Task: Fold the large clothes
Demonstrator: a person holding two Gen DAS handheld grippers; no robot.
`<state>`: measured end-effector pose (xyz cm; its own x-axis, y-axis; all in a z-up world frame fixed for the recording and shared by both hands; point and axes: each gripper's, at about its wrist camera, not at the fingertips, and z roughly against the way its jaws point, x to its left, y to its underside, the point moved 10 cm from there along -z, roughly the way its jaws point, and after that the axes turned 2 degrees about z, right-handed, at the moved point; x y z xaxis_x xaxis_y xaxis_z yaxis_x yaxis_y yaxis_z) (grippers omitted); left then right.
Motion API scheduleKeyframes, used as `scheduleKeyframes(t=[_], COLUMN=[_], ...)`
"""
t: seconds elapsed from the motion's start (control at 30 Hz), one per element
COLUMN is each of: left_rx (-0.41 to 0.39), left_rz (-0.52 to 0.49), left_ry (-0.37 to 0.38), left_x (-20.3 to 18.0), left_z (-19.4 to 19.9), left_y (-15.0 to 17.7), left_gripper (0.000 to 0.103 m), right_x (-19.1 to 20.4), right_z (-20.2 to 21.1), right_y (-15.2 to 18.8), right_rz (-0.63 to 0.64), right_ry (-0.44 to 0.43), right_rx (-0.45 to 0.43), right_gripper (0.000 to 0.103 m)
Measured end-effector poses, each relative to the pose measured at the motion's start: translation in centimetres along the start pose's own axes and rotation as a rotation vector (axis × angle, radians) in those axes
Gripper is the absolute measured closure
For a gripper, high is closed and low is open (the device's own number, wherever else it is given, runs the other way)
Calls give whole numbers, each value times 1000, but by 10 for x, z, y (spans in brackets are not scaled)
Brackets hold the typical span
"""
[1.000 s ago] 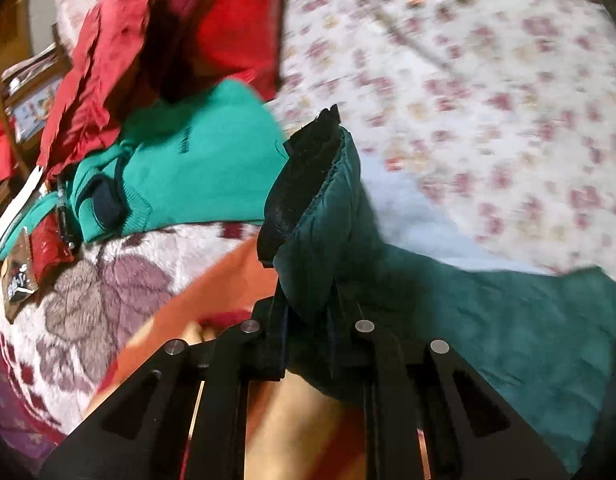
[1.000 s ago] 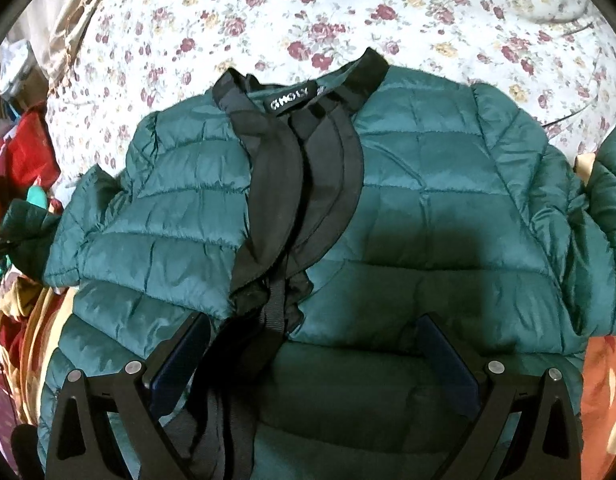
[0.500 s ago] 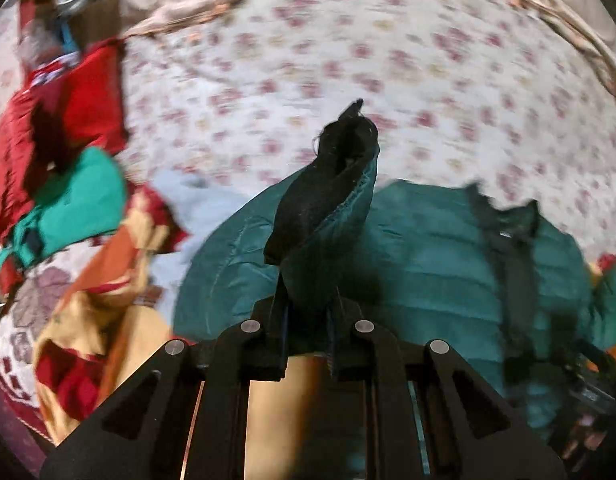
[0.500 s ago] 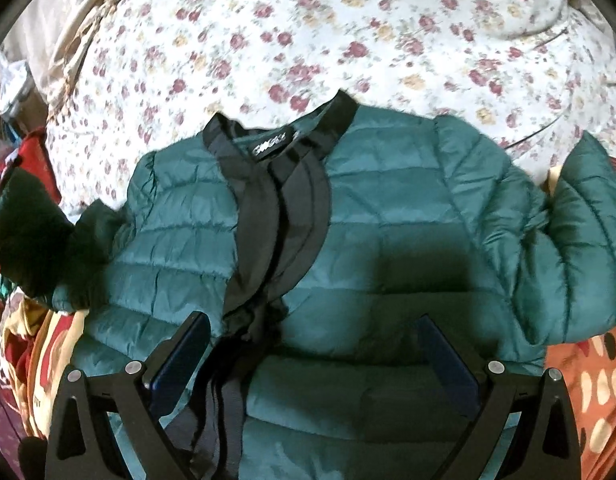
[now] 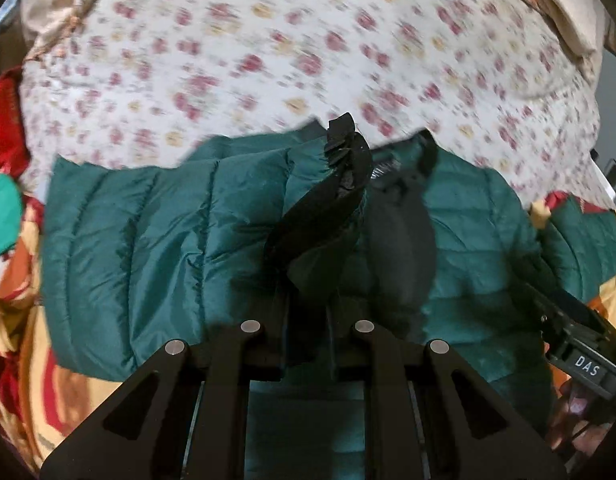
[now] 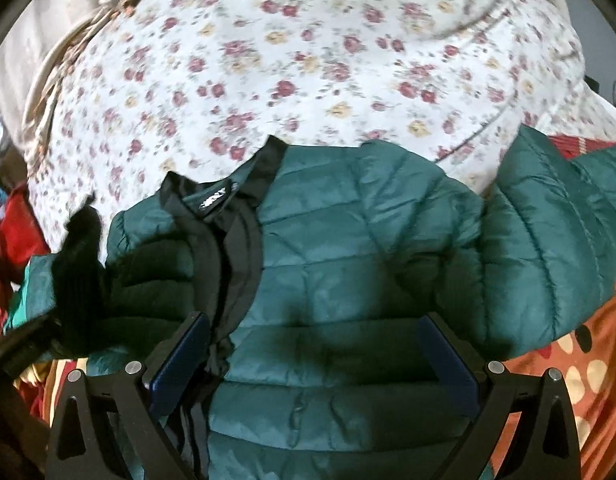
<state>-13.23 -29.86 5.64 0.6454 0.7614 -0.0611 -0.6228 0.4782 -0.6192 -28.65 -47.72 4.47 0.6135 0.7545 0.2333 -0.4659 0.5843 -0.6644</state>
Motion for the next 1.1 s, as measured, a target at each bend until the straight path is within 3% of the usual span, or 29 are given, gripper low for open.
scheduleKeyframes(t=[0.2,0.37,0.43,0.5,0.6,0.7,0.77,0.97,1.1], left_rx=[78,139,132,144,180,124,69,-119,-107], left_rz=[-5,1,5,11,58,99,96,179,245], left_ry=[46,52,66,132,226,257,232,18,-61], left_x=[-39,-48,-50,-54,-53,-34,-16,85,132], left_z=[-42,-71,-73,-70,-53,-15,9,62,50], left_y=[17,36,38,39,38,28,23,21,31], left_gripper=[90,88,76,50,43,42,40,32,31], right_x=[-18,-29,-30,-29,-23,-10,2,42,68], right_z=[4,-1,-5,-7,-9,-9,-11,-23,-37], right_y=[-5,-4,-2,0,1,1,4,26,29], right_rz=[-51,-84,-91,-90,-88,-78,-64,-26,31], right_ry=[-1,3,1,-3,-27,-88,-128,-236,-246], right_rx=[1,20,33,40,37,26,38,112,137], right_gripper=[0,0,0,0,0,0,0,0,0])
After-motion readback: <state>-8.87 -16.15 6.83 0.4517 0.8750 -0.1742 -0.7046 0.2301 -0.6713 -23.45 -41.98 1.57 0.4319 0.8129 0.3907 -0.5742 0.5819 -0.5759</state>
